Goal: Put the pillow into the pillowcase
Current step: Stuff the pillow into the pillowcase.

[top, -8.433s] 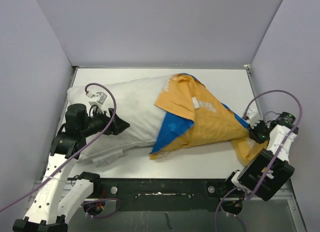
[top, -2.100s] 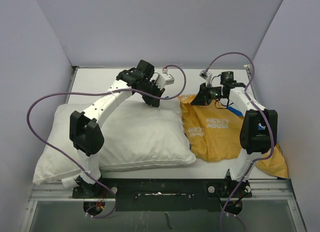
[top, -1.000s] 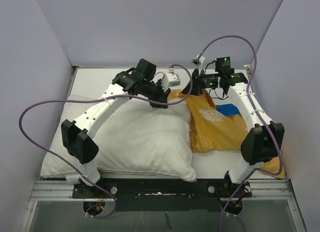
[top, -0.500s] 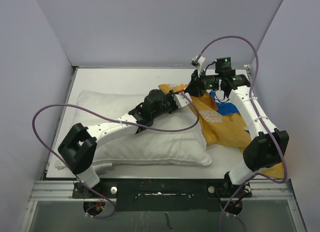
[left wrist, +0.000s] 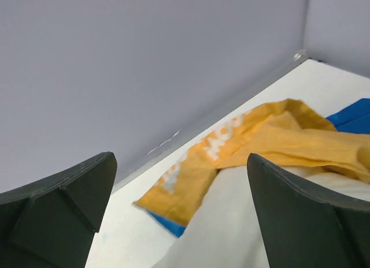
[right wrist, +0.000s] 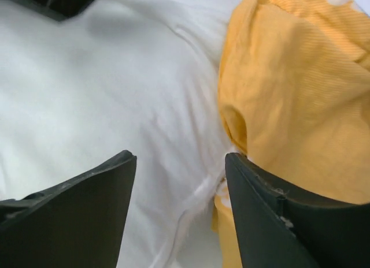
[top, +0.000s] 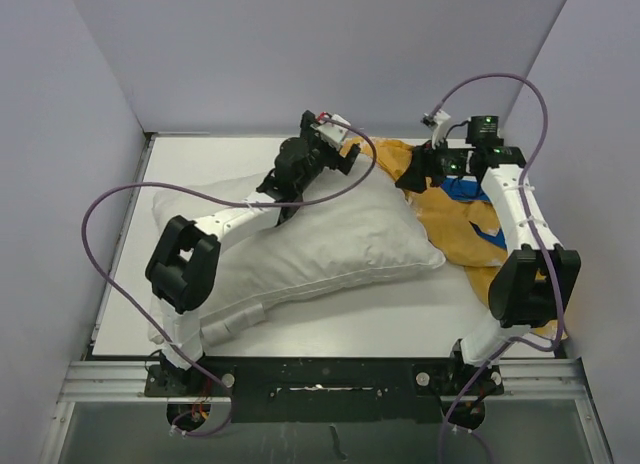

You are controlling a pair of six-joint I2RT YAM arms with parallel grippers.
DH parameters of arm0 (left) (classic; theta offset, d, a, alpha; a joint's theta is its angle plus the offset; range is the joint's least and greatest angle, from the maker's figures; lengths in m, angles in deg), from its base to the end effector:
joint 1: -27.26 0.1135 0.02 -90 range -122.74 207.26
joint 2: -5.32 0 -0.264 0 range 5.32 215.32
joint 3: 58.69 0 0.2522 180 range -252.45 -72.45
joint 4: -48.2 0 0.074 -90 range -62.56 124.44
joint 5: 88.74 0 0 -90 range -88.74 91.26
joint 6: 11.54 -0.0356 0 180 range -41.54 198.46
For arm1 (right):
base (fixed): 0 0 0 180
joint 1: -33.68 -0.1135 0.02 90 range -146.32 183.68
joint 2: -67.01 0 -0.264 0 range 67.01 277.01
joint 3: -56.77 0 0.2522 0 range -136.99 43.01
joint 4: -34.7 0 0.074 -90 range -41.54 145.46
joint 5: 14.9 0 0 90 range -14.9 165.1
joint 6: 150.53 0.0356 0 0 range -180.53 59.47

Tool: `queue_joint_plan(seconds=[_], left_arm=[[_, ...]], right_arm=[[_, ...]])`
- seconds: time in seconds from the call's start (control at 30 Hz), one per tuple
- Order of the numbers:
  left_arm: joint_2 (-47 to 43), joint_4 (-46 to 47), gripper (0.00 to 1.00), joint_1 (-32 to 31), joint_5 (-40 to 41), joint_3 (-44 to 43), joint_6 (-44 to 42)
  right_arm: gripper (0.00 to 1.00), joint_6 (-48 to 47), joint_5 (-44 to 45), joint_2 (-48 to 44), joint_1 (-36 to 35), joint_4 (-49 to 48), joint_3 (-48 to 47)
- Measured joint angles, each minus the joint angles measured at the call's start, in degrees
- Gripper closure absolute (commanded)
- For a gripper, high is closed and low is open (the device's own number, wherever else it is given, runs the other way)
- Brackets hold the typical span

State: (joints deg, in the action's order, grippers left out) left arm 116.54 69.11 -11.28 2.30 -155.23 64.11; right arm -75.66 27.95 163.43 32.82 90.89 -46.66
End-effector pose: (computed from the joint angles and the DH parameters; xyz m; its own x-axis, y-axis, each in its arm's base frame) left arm 0.3668 -0.2914 0.3076 0.2331 0.1311 -0.9636 0.5688 0.7853 0.2445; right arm 0.3636 0.0316 0.3323 -0.6027 -0.1866 -0.7758 -0.6699 0.6465 0.3650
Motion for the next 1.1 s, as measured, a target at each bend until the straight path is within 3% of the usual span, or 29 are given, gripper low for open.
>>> queue_joint_plan(seconds=[0.1,0.23,0.33,0.4,0.47,0.57,0.7,0.83,1.0,1.1], left_arm=[[-3.1,-4.83,0.02,3.41,-0.24,0.96,5.62],[-13.38,-19.06,0.08,5.77,-5.03,4.92,12.98],[-24.46,-27.43,0.06,4.37,-9.22,8.46,16.15],[-32.83,-32.0,0.04,-0.63,-9.7,10.84,14.99],[-39.41,-35.17,0.02,-10.23,-8.59,12.68,10.4],[-43.69,-37.62,0.02,-24.85,-8.68,16.06,-0.7],[-39.36,-41.42,0.02,-29.99,-7.1,19.61,-16.98],[-25.59,-44.24,0.02,-29.68,-3.58,17.0,-29.14],[-15.15,-44.63,0.02,-29.49,-2.4,12.52,-38.4],[-12.83,-42.05,0.17,-29.55,-1.46,10.88,-41.55]], right_arm=[[0.22,-1.62,-2.34,-4.96,3.93,-0.48,2.62],[0.21,-3.21,-4.52,-17.46,10.97,-3.13,12.81],[0.22,-4.37,-4.7,-25.14,14.51,-5.95,22.73],[0.25,-4.9,-4.15,-26.25,15.23,-6.12,27.32],[0.29,-5.31,-3.37,-24.48,15.8,-5.95,29.77],[0.42,-5.35,-2.54,-19.76,16.87,-5.81,30.69],[0.64,-5.25,-3.17,-13.73,17.25,-5.6,30.69],[0.76,-6.6,-6.6,-8.57,15.28,-3.63,30.62],[0.8,-11.5,-13.73,-4.83,8.66,0.31,29.64],[0.8,-15.61,-17.44,-4.72,5.46,2.75,27.65]])
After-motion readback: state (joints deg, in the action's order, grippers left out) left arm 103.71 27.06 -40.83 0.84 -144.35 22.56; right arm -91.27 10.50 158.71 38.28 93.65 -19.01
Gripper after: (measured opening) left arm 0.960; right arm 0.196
